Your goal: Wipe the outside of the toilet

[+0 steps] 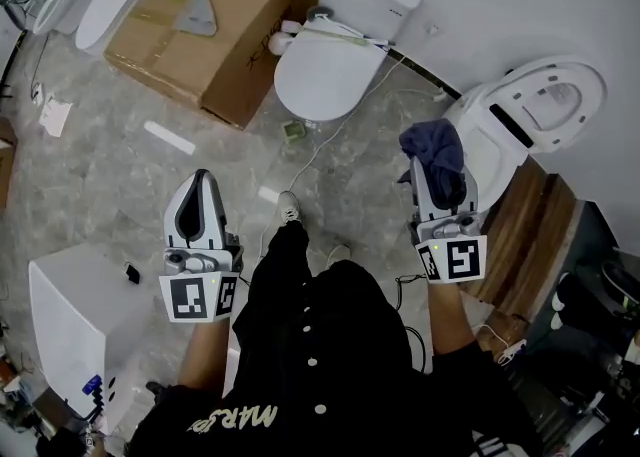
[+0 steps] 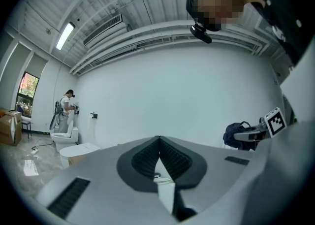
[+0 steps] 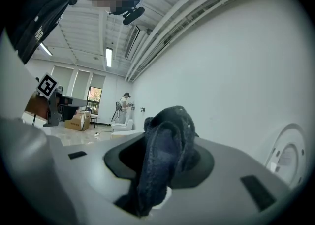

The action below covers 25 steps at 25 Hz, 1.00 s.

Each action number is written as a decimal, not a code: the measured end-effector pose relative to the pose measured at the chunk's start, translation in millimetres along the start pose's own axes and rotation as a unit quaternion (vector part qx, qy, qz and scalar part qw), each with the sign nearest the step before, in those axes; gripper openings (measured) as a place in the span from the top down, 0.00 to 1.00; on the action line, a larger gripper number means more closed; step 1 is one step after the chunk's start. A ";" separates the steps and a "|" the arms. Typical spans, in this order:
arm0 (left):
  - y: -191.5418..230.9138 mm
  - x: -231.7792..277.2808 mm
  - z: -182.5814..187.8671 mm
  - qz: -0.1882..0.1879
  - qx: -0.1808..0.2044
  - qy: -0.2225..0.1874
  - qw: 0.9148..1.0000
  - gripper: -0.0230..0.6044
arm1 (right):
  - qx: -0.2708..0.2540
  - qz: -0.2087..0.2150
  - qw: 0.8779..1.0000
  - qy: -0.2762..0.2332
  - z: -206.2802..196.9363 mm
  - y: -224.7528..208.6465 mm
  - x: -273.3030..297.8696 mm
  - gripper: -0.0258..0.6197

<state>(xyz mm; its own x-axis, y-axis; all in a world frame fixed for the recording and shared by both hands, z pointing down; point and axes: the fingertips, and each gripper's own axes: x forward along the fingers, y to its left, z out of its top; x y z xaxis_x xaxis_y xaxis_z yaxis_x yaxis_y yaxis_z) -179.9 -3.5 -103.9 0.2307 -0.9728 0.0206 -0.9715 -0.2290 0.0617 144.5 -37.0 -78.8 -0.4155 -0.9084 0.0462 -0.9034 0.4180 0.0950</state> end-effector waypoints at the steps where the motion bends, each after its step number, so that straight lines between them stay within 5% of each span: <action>1: 3.5 4.2 -6.0 0.001 0.000 0.003 1.000 0.95 | 0.001 0.000 1.000 0.002 -6.6 0.0 6.0 0.74; 12: 25.2 55.2 -103.5 -0.012 0.016 0.001 1.000 0.95 | 0.003 -0.014 1.000 -0.003 -107.6 -6.2 56.3 0.74; 25: 71.1 98.1 -249.2 -0.003 0.034 -0.022 0.999 0.95 | 0.004 -0.005 1.000 0.004 -290.6 22.3 99.2 0.74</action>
<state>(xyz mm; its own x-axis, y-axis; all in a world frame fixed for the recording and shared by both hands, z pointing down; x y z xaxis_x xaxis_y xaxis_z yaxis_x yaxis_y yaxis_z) -212.5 -106.6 151.1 0.2345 -0.9718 -0.0235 -0.9721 -0.2344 -0.0063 113.8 -117.1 216.8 -0.4059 -0.9123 0.0534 -0.9082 0.4092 0.0877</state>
